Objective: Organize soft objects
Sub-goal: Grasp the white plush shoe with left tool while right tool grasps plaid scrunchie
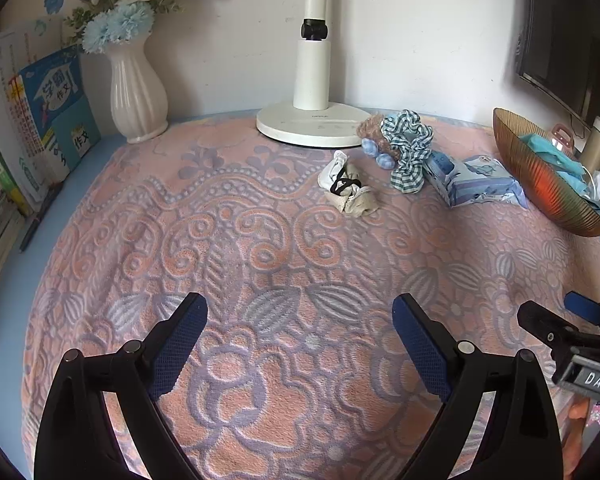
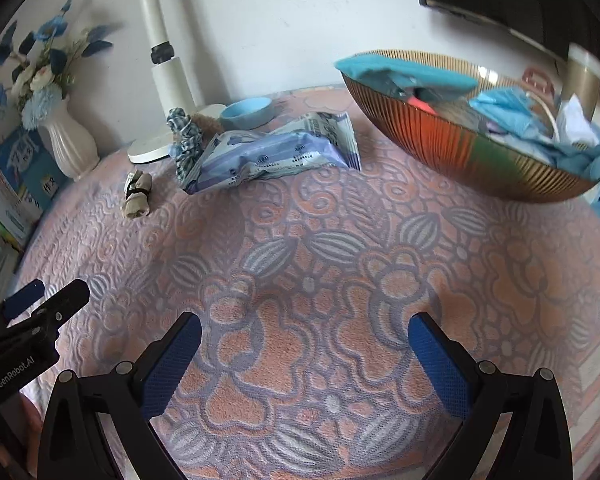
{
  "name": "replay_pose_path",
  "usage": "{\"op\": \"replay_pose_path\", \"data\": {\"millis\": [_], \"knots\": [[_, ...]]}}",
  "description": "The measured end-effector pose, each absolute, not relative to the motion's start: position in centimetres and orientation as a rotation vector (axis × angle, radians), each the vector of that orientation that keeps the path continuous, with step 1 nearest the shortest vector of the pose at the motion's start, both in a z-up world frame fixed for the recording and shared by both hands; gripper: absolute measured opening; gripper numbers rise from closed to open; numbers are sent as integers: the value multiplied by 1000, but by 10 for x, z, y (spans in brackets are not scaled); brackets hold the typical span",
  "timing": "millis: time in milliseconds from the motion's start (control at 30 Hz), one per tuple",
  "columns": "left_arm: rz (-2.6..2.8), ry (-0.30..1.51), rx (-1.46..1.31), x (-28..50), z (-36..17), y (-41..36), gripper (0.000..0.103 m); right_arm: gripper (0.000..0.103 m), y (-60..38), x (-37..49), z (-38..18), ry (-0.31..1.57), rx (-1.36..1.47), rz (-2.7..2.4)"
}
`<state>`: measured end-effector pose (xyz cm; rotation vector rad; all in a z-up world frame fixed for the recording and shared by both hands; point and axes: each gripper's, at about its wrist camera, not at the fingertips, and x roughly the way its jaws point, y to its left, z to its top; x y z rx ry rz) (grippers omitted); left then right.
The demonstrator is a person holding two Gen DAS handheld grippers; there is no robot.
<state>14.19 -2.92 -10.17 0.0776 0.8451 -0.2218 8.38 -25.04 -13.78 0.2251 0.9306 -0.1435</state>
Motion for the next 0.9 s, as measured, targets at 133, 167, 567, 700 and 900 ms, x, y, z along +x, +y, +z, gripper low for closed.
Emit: {"op": "replay_pose_path", "data": {"millis": [133,167,567,700,900], "knots": [[-228,860,80,144,-103,-30,94,103,-250,84,-138,934,225,-148],[-227,863,80,145,-103,-30,93,103,-252,84,-139,937,232,-148],[-215,886,79,150,-108,-27,93,103,-248,86,-139,940,212,-136],[-223,905,66,152,-108,-24,93,103,-251,86,-139,958,249,-89],[-270,1003,72,166,-80,-12,93,102,-244,97,-91,910,181,-3]]}}
